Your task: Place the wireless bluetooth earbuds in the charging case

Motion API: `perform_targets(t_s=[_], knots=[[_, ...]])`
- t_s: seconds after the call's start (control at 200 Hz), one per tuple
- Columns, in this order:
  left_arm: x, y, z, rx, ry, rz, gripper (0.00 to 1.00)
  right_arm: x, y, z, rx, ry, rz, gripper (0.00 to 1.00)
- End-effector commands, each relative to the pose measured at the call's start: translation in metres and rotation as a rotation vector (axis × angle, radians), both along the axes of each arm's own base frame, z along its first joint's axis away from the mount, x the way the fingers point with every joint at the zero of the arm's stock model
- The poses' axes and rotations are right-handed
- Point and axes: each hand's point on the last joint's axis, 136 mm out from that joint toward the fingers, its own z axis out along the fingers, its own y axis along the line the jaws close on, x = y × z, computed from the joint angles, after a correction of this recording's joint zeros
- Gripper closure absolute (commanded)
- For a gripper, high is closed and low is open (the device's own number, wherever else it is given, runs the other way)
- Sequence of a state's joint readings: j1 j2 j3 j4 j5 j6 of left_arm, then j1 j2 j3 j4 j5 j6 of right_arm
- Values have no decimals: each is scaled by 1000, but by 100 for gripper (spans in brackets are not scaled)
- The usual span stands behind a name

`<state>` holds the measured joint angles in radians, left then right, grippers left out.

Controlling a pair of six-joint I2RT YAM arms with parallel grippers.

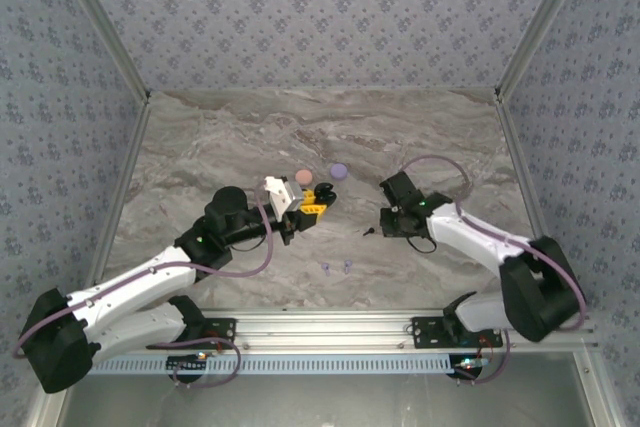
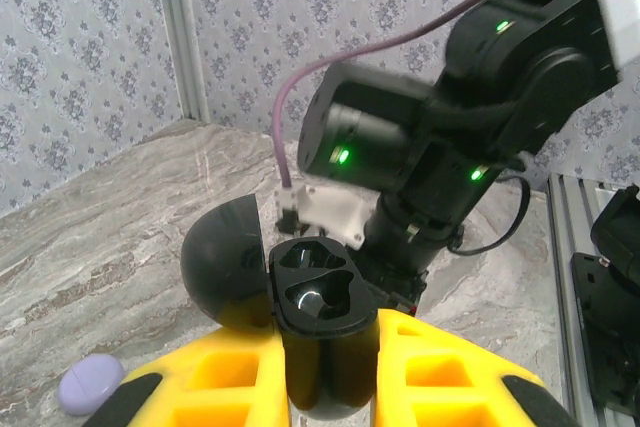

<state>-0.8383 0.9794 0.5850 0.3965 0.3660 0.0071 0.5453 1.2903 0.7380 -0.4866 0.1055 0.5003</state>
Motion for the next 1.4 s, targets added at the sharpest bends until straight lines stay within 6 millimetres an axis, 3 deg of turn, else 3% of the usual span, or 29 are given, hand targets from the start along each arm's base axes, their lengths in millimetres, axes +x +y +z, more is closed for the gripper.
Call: perform_targets(t_s=[0.0,0.125,0.28,0.375,0.48,0.805,1.394], knots=[[0,-6,13,-63,-17,-17,92,11,16,55,99,-177,54,78],[1,-13,14,-92,-3,-37,92,11,33,120,227,-361,118,78],[4,-20,17,-123,10,-53,92,-5,57,194,372,-561,226,77],[5,-23,20,-135,13,-61,92,-17,70,226,422,-642,289,77],[4,-25,21,-138,15,-71,93,-25,80,248,413,-698,336,77],[4,-26,21,-140,20,-74,93,-27,108,268,398,-750,411,77],[2,-24,23,-139,10,-76,93,-19,123,255,374,-720,425,76]])
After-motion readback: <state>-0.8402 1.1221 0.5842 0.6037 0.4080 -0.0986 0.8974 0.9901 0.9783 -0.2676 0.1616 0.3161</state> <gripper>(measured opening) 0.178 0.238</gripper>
